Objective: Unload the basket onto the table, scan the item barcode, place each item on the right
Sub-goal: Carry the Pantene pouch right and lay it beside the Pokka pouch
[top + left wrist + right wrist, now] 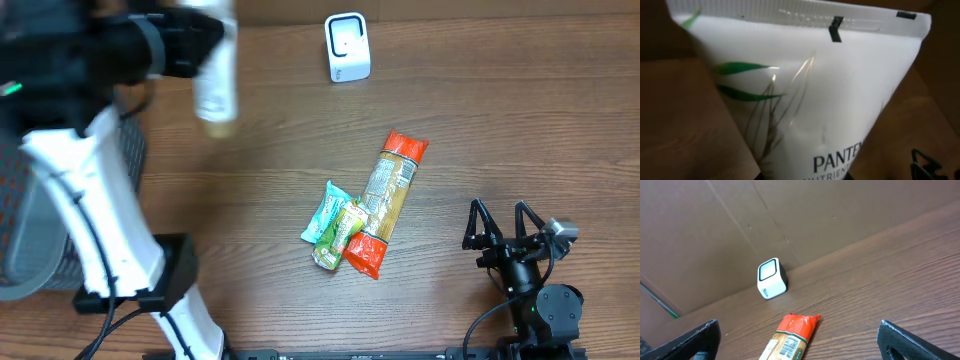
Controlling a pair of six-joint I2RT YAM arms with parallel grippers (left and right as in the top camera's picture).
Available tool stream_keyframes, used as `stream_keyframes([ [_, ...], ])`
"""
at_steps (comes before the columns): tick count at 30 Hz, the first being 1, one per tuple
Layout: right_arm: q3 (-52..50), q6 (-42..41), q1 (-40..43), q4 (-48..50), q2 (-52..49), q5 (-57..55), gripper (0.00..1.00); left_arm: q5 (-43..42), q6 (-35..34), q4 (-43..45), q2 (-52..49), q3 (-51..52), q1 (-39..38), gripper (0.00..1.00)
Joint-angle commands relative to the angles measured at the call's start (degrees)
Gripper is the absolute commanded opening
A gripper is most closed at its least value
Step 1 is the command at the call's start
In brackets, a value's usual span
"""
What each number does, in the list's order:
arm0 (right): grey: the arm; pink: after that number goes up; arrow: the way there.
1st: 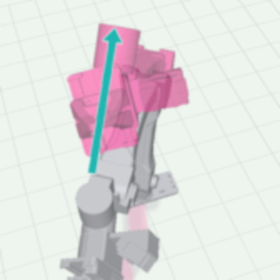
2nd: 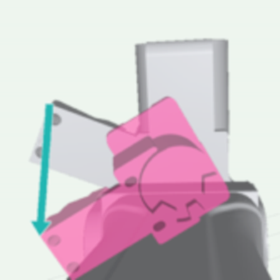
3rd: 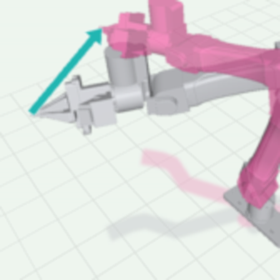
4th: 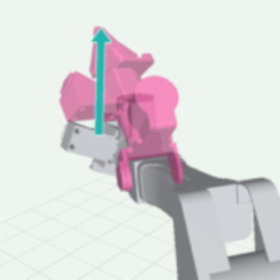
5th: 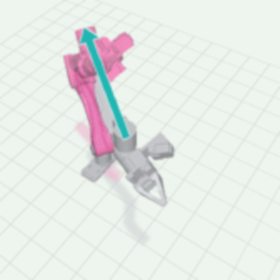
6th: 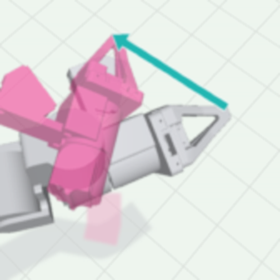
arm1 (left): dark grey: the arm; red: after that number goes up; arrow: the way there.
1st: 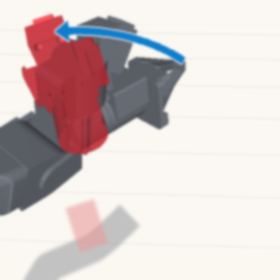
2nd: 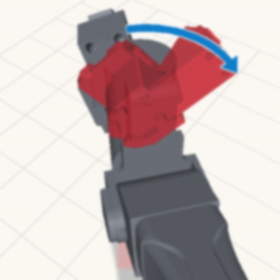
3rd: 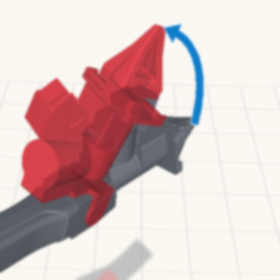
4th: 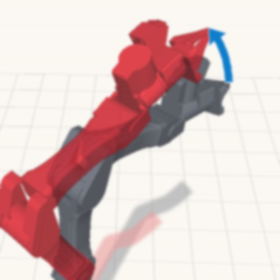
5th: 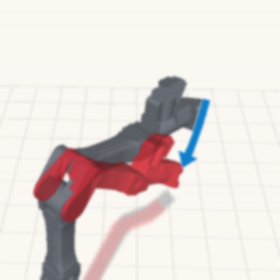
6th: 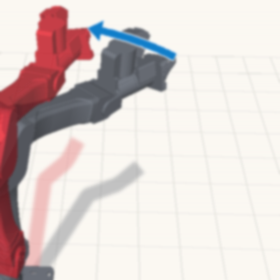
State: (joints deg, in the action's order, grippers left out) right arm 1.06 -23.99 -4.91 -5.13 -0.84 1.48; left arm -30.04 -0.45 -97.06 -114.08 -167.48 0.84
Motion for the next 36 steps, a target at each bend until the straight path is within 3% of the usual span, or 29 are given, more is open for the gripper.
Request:
stream_keyframes([
  [1,-0.6,0.1,-0.3,0.5,0.6,0.1,1.0,7.9,2.2,0.2,0.9,5.6,-8.3,0.04],
  [8,-0.6,0.1,-0.3,0.5,0.6,0.1,1.0,17.8,2.1,0.3,0.9,21.8,-18.8,0.05],
  [17,-0.6,0.1,-0.3,0.5,0.6,0.1,1.0,18.7,1.7,2.9,0.9,40.1,-19.9,0.04],
  [36,-0.6,0.1,-0.3,0.5,0.6,0.1,1.0,24.2,-6.6,30.9,0.9,75.9,-20.1,0.04],
])
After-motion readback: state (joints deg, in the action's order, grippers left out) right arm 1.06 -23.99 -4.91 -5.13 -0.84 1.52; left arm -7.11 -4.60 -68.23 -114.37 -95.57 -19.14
